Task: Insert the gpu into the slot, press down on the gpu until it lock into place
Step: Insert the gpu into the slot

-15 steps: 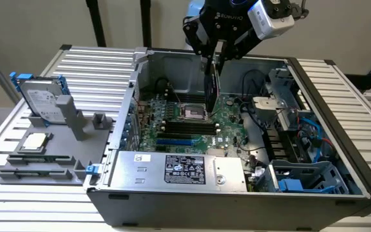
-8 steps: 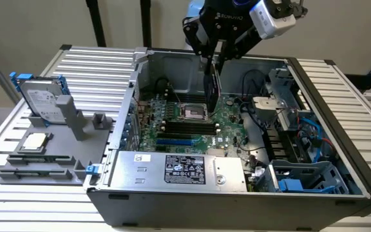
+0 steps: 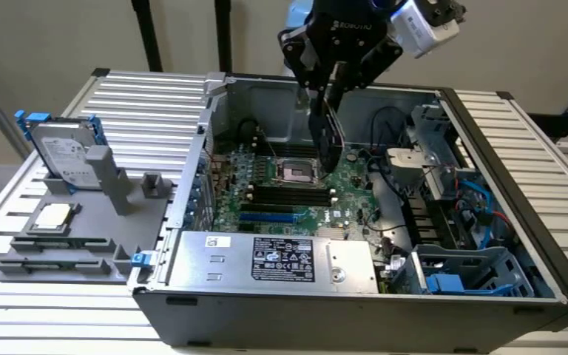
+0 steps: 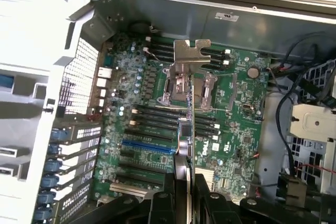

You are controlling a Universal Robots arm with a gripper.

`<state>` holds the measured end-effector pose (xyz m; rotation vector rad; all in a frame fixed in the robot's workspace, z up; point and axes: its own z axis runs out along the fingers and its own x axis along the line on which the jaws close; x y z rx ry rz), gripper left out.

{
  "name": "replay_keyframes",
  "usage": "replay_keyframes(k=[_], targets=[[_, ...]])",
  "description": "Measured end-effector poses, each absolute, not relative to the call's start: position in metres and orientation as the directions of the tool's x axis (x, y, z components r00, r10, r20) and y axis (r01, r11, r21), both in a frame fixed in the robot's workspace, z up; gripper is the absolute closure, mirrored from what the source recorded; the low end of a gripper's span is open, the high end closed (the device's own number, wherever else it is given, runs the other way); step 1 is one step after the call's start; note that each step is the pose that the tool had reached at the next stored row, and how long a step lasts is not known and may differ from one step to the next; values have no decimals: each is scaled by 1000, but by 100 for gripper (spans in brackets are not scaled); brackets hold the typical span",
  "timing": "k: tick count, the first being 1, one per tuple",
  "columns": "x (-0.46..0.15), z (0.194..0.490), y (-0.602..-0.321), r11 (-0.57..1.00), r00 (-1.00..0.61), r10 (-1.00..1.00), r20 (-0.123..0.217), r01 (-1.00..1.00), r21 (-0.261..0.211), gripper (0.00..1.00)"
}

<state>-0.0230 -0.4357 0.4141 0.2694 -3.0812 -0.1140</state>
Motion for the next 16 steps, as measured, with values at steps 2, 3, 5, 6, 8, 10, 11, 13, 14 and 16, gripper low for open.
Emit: replay_keyframes(k=[2,3,5,6,8,10,11,13,14,16], targets=[[-23,414,-436,975,-977,-210,40,-207,77,74],[-23,414,-436,971,-973,-228,40,-225,77,74],[-23,414,-436,962,-964,-264,40,-261,77,74],[-23,414,-436,957,-959,-281,40,-278,77,74],[-23,414,-436,947,-948,-316,40,-313,77,74],[-23,413,-436,935,-936,-350,40,-346,77,74],[-23,413,-436,928,-929,-368,40,-364,77,74],[-23,413,-436,914,-915,-401,40,-397,77,74],[-23,413,-436,907,-908,-418,40,-414,77,74],[-23,413,-436,891,-892,-450,40,-447,77,74]])
